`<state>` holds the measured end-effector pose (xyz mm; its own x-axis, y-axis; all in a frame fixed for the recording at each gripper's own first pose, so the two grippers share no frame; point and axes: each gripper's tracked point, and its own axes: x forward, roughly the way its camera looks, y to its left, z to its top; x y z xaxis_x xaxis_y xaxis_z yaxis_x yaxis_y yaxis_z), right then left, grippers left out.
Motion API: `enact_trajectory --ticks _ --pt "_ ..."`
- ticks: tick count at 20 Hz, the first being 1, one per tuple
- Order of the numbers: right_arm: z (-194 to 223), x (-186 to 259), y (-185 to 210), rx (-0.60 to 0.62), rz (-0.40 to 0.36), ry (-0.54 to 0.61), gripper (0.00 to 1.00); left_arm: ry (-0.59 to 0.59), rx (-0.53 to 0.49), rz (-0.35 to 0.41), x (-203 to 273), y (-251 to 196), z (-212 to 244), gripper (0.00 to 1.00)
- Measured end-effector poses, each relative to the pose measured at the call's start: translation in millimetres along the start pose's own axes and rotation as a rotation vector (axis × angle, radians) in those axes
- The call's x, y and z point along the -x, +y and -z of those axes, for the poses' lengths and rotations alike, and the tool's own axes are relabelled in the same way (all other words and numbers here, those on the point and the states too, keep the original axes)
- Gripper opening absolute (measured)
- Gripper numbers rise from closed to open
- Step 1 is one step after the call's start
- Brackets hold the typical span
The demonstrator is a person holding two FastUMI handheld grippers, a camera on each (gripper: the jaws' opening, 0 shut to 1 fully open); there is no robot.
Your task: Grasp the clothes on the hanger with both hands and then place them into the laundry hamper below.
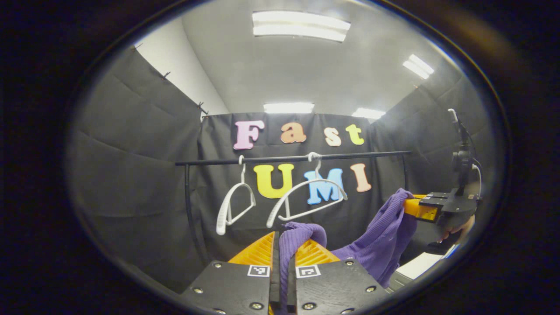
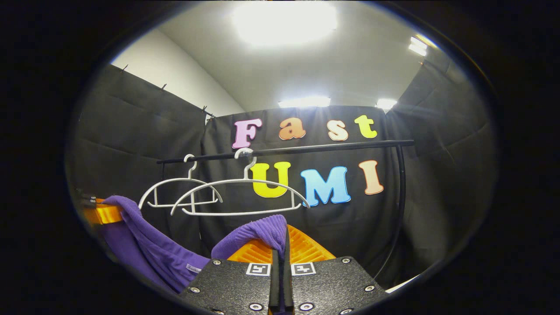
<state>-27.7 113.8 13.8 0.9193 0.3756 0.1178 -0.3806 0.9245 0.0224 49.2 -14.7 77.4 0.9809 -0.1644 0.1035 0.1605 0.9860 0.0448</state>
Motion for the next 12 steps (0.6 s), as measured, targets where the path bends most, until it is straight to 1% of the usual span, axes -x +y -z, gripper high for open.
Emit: enact_trajectory --ticks 3,5,8,12 --pt "0 19 16 -0.024 -0.027 0.010 0.03 0.023 0.025 0.041 4 -18 14 0.06" --pt "10 29 27 -0.035 -0.051 0.026 0.03 0.040 0.038 0.060 7 -28 27 0.06" --pt "41 38 40 -0.040 -0.090 0.087 0.03 0.078 0.064 0.072 7 -39 53 0.06" --pt "94 45 47 -0.047 -0.107 0.200 0.02 0.142 0.071 0.085 2 -51 93 0.06"
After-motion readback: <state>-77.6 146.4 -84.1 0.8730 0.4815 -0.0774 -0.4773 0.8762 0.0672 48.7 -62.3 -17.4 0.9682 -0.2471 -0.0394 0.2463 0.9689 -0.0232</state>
